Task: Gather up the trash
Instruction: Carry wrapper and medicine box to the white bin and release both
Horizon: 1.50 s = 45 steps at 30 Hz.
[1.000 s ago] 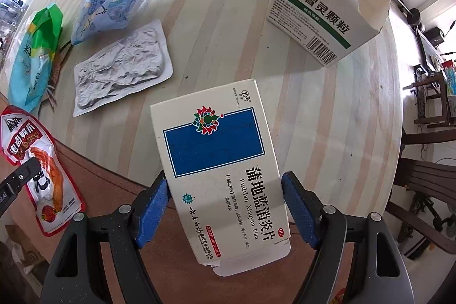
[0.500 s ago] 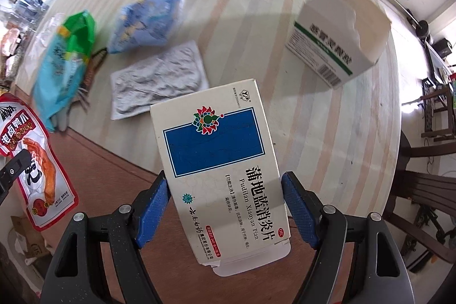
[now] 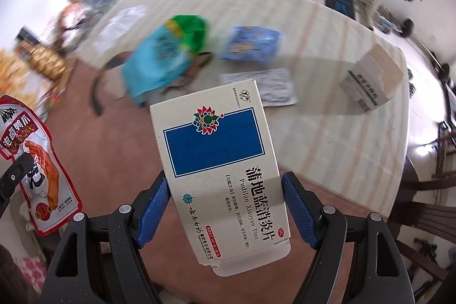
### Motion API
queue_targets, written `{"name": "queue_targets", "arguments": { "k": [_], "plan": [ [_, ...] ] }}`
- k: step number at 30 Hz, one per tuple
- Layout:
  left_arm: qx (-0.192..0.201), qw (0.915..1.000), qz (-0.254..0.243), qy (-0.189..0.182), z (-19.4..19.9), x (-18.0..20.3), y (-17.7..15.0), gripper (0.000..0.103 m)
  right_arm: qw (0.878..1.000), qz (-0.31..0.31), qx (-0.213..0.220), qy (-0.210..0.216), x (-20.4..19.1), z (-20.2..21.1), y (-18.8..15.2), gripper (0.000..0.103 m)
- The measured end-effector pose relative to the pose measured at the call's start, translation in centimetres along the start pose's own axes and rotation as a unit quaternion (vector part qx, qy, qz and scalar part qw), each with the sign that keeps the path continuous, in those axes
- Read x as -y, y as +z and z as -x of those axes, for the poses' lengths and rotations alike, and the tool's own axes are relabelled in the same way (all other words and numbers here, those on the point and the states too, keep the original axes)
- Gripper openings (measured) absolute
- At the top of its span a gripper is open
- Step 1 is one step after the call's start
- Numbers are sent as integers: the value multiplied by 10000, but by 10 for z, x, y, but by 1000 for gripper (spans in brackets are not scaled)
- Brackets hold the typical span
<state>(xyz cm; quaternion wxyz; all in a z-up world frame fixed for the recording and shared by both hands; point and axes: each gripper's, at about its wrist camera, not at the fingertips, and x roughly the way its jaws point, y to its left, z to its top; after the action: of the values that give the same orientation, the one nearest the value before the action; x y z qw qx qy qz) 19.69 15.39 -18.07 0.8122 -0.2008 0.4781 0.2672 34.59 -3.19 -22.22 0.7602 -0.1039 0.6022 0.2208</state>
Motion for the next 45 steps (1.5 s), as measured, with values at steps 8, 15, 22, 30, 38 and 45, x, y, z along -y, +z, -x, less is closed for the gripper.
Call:
{"name": "queue_targets", "arguments": {
  "k": [8,15,22,30,38,45],
  "plan": [
    [226,9982,514,211,64,-88,-70,9,9970,694,32,353,-94,25,-85,80],
    [-127,9917,1222,370,61,-165,-163,9,9888,1318,-386,578,-173,-3,-185,79],
    [-1026,9727,2081,75,-25,-222,-260,9,9714,1921,-1221,681,-220,-106,-278,79],
    [-2004,9341,2942,-254,-184,-269,-372,10,9523,2244,-1953,677,-232,-273,-352,80],
    [-2636,8887,3706,-577,-300,-307,-466,14,9319,1917,-2809,1264,-225,-424,-388,82],
    [-2627,8837,3874,47,-311,-330,-506,97,9243,2326,-2766,1225,-233,-466,-412,103]
  ]
}}
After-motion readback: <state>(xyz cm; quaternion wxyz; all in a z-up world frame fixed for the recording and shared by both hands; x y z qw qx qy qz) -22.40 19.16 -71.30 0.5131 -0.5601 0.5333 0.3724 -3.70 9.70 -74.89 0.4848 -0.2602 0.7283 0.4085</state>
